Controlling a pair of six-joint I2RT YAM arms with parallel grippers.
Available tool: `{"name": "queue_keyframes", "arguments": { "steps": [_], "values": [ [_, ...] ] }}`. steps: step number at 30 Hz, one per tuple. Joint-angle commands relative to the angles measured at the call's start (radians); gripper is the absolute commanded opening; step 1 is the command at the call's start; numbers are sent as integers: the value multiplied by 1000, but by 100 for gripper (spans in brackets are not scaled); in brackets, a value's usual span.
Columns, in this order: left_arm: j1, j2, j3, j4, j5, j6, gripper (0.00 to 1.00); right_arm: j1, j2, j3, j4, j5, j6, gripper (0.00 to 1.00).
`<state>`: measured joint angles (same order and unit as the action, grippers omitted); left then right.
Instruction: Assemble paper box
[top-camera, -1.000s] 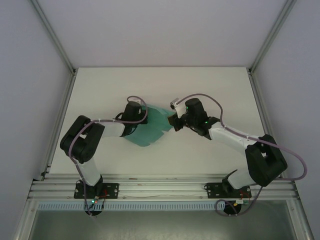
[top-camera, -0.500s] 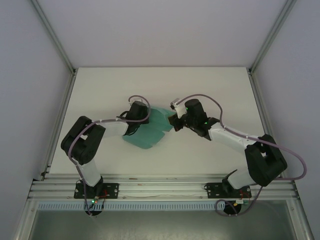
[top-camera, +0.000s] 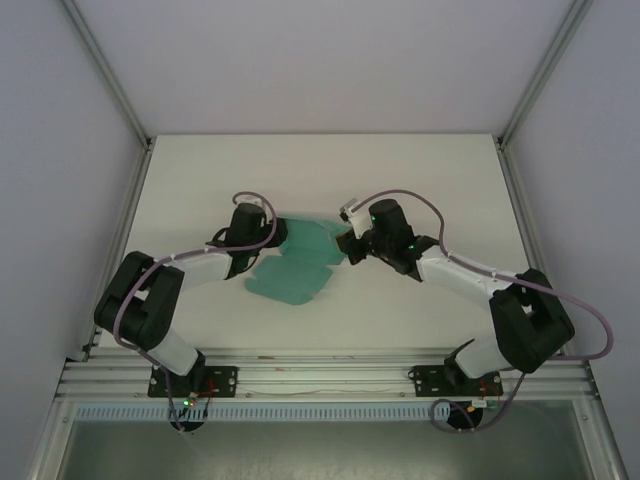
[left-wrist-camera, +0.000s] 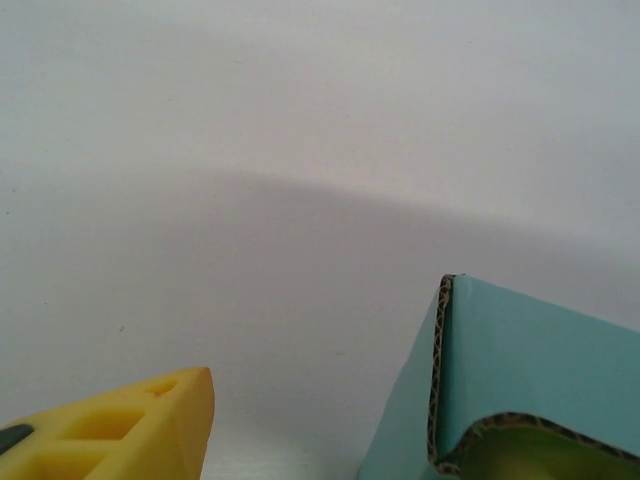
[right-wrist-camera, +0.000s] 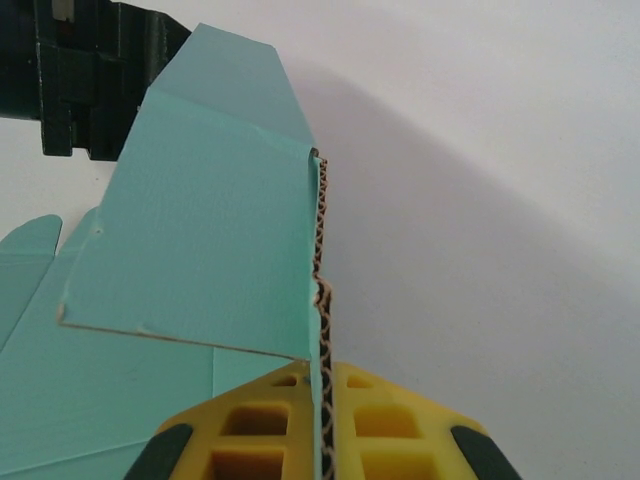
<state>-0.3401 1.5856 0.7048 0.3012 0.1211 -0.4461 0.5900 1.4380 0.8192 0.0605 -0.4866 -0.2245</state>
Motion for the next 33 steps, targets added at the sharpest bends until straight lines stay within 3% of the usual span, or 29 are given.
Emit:
{"name": "queue_keyframes", "arguments": {
  "steps": [1,7,14,16,20,22,23,28,29,33],
  "values": [
    [14,30,-11,73,79,12,58,0,-7,-20,-77,12,-15,0],
    [12,72,-18,111,138,3,49,0,4,-14,-67,15,-5,0],
    [2,98,-12,109,127,1,14,-1,4,-11,-61,47,11,0],
    [-10,94,-11,110,105,11,6,0,-2,-13,-54,57,31,4],
    [-38,77,-12,117,49,24,0,0,-32,-31,-33,74,69,28],
    [-49,63,-18,122,28,36,0,0,-64,-39,-34,116,103,54],
    [-54,54,-22,125,17,41,0,-1,-85,-42,-38,147,121,63],
    [-74,26,-24,94,-52,60,0,0,-223,-81,-20,341,219,94],
    [-83,21,-26,91,-75,60,0,-3,-252,-88,-13,362,233,100],
    [-101,5,-36,93,-103,55,0,-5,-315,-99,19,424,263,100]
  ]
}}
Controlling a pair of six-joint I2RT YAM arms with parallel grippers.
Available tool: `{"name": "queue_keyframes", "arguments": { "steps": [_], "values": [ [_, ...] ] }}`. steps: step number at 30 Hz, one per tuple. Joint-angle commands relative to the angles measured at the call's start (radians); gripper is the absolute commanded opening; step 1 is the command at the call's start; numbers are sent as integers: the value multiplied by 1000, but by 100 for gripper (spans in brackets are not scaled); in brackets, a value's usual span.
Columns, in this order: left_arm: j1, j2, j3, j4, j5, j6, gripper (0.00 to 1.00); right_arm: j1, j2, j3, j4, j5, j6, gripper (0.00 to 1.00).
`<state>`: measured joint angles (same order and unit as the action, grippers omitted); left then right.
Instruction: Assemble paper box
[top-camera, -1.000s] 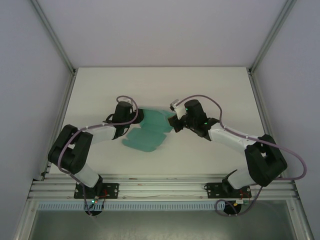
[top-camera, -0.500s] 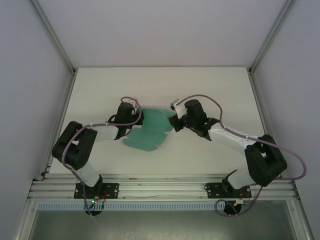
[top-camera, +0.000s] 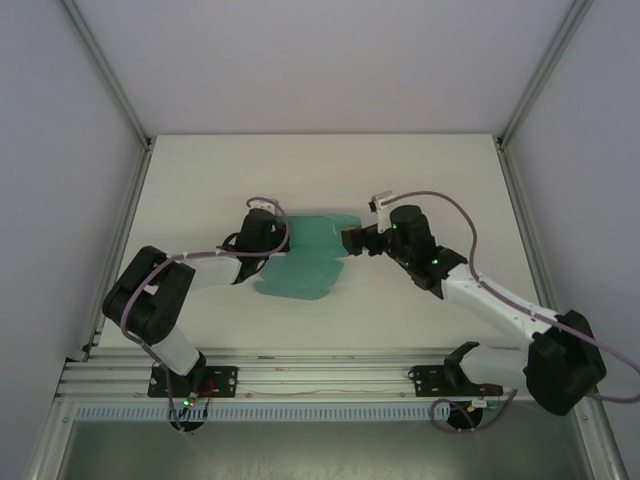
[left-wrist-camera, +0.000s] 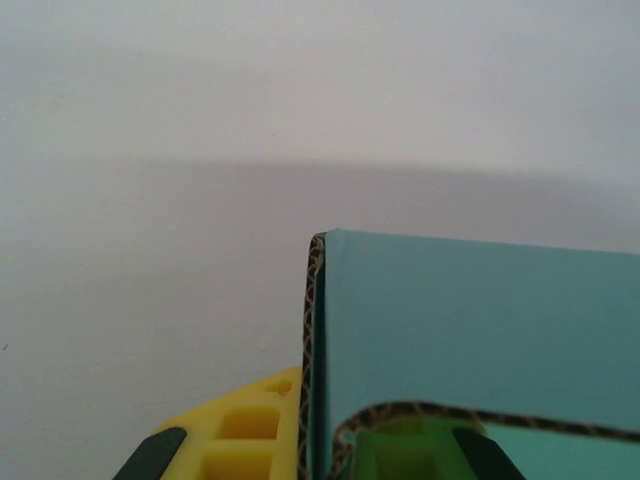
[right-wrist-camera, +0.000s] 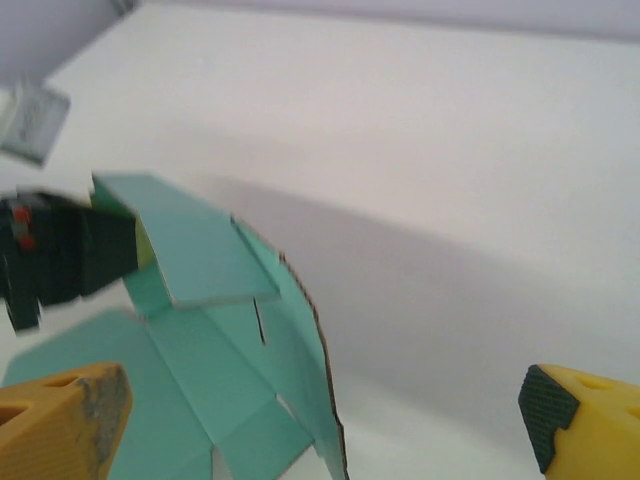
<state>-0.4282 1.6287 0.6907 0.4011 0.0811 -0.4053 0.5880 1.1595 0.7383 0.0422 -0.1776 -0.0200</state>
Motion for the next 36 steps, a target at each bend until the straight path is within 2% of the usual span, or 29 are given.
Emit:
{"name": "queue_keyframes", "arguments": {
  "steps": [1,4,6,13,17,21,26,28,32,36],
  "values": [
    [-15,-42,-28,-2,-63,6,0,-5,-37,-12,34,133,63,100],
    [-18,-52,-42,6,-55,-6,0,-13,-12,30,-4,189,83,100],
    [-21,-59,-44,-4,-60,-9,0,-23,38,65,-33,178,86,100],
    [-29,-86,-48,-18,-61,-15,0,-22,207,130,-33,4,40,100],
    [-34,-86,-37,-43,-70,-27,0,1,296,166,-15,-22,27,100],
    [-51,-82,-37,-38,-78,-22,0,44,357,190,42,103,47,100],
    [-77,-83,-27,-57,-129,-21,0,93,428,220,105,424,217,100],
    [-85,-87,-23,-68,-149,-22,0,109,453,225,127,510,284,100],
    [-93,-96,-22,-76,-162,-31,0,158,480,230,179,585,271,100],
    [-93,-101,-13,-108,-207,-59,0,167,440,214,142,576,248,100]
  ]
}}
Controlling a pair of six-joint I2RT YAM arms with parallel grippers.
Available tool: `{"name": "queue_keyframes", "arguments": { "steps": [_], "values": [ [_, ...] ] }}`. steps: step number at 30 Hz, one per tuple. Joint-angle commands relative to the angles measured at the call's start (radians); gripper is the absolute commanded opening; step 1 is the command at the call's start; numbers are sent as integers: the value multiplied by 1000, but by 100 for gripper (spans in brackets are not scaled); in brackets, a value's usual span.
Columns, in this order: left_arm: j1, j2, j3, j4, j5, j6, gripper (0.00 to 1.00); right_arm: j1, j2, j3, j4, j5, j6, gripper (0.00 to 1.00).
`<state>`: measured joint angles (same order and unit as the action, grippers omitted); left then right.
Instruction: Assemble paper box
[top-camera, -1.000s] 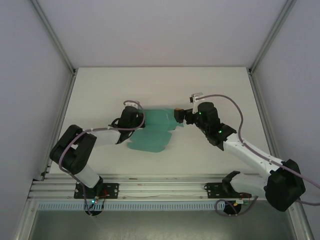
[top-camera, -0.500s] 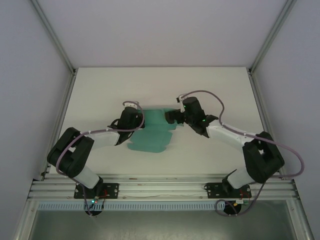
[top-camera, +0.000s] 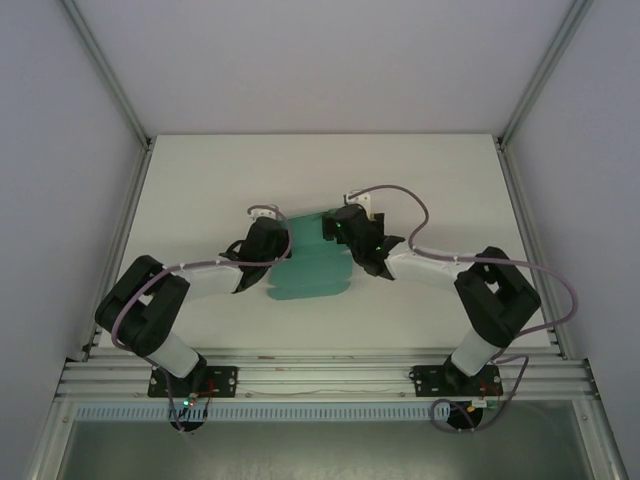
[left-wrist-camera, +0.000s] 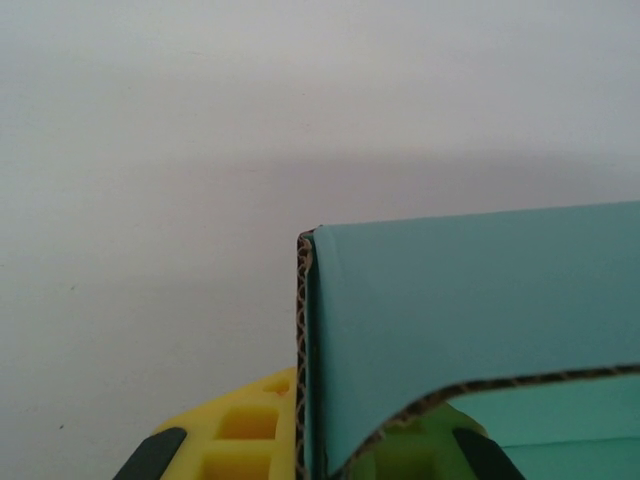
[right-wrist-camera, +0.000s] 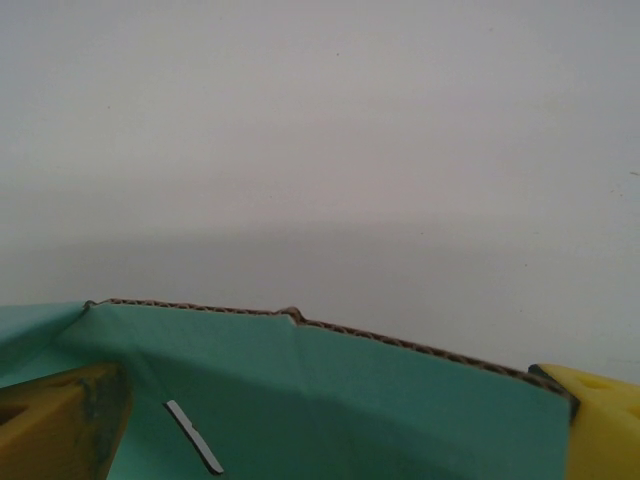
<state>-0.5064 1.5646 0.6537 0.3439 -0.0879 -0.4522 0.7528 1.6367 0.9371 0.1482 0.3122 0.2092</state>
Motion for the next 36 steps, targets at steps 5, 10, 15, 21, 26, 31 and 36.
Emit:
{"name": "queue_keyframes", "arguments": {
  "steps": [5,10,15,21,26,31,36],
  "values": [
    [-15,-50,27,-74,-83,-36,0,2,-174,-98,-34,23,7,100],
    [-15,-72,25,-95,-103,-35,0,0,-366,-224,-192,-1,17,100],
    [-14,-78,32,-84,-88,-39,0,-31,-458,-301,-308,-78,81,100],
    [-14,-80,38,-82,-67,-22,0,-79,-432,-340,-238,-123,133,100],
    [-14,-83,35,-77,-52,-18,0,-92,-340,-294,-170,-150,110,100],
    [-14,-85,33,-77,-40,-21,0,-92,-239,-223,-121,-173,93,100],
    [-14,-84,30,-75,-36,-20,0,-93,-194,-184,-74,-222,67,100]
  ]
}}
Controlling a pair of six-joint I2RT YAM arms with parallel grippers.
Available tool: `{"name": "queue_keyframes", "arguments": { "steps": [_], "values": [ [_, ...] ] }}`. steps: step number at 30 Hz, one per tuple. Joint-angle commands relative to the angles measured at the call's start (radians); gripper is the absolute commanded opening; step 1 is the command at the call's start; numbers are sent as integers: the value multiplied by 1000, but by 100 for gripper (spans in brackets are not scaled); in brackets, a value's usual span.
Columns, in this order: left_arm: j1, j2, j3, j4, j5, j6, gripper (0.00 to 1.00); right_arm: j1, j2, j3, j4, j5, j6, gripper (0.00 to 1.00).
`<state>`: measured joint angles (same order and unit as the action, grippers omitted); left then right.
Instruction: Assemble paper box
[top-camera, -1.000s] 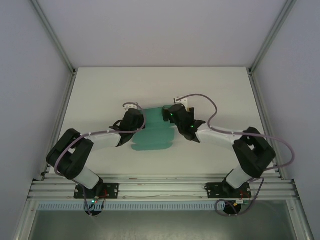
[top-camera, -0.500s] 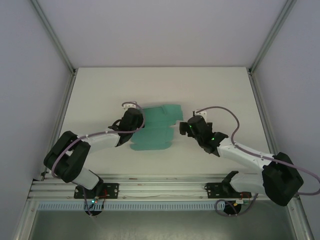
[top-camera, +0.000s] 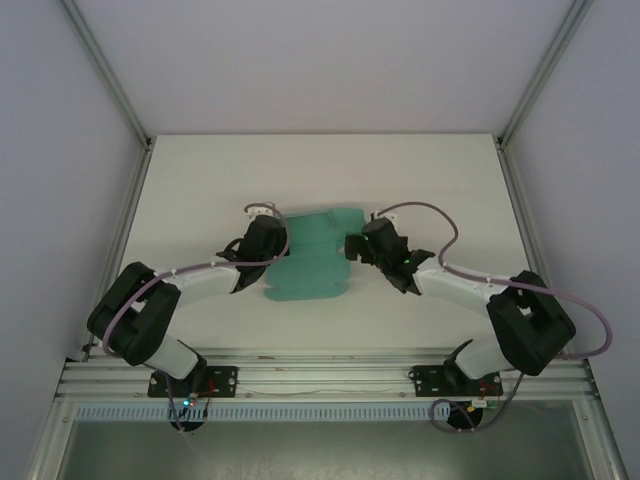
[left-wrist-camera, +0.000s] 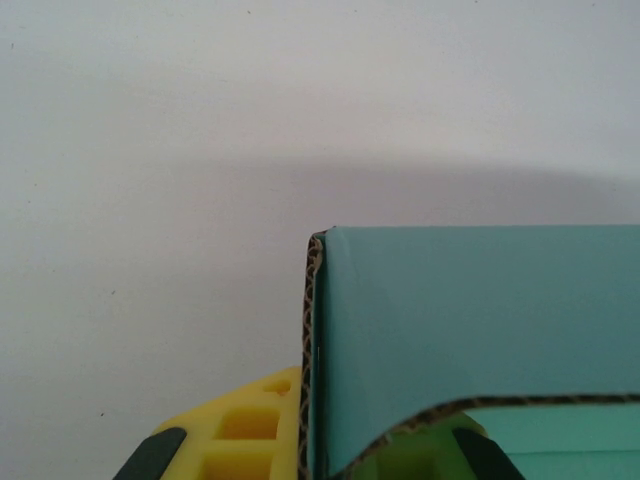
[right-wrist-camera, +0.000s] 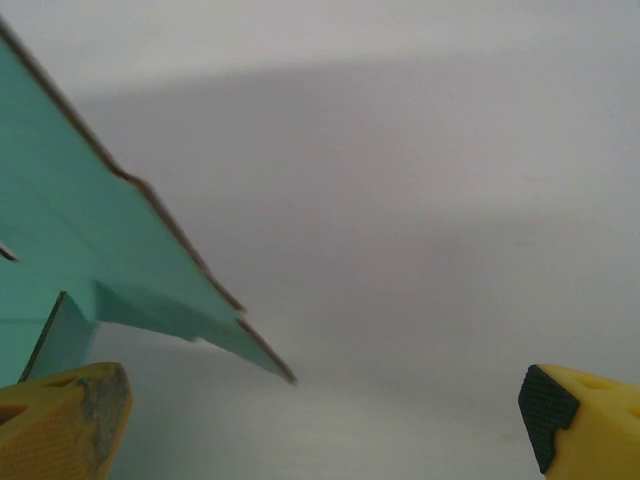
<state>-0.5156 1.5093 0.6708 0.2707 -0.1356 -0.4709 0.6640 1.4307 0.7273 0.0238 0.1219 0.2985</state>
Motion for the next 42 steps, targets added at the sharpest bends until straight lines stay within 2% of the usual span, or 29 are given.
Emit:
{"name": "queue_keyframes", "arguments": {
  "steps": [1,6,8,10,14,16,20,26,30,32,36,38,40,42],
  "values": [
    [-4,-28,12,0,16,-3,0,-4,21,27,65,-54,-25,100],
    [-4,-26,15,10,41,-20,0,0,82,57,107,-157,-46,100],
    [-4,-27,15,12,48,-24,0,13,116,73,116,-147,-58,100],
    [-4,-27,14,14,53,-27,0,35,160,104,95,-88,-76,100],
    [-4,-27,9,13,51,-32,0,92,226,152,64,146,-79,100],
    [-4,-25,7,12,44,-32,0,105,240,171,43,204,-69,100],
    [-4,-28,6,1,21,-27,0,107,190,140,48,216,-69,100],
    [-6,-28,2,-4,-1,-6,0,106,-9,22,16,160,-91,100],
    [-5,-29,-11,18,-5,15,0,77,-178,-70,-2,47,-123,100],
    [-3,-26,-14,25,-7,25,0,36,-245,-108,10,-60,-120,100],
    [-1,-27,-34,71,22,44,0,-117,-360,-190,91,-336,-103,97],
    [0,-26,-39,92,41,51,0,-215,-391,-226,151,-522,-117,88],
    [0,-23,-37,98,57,59,0,-306,-401,-233,171,-700,-140,86],
    [2,-19,-33,97,64,59,0,-362,-393,-223,153,-796,-171,83]
  ]
}}
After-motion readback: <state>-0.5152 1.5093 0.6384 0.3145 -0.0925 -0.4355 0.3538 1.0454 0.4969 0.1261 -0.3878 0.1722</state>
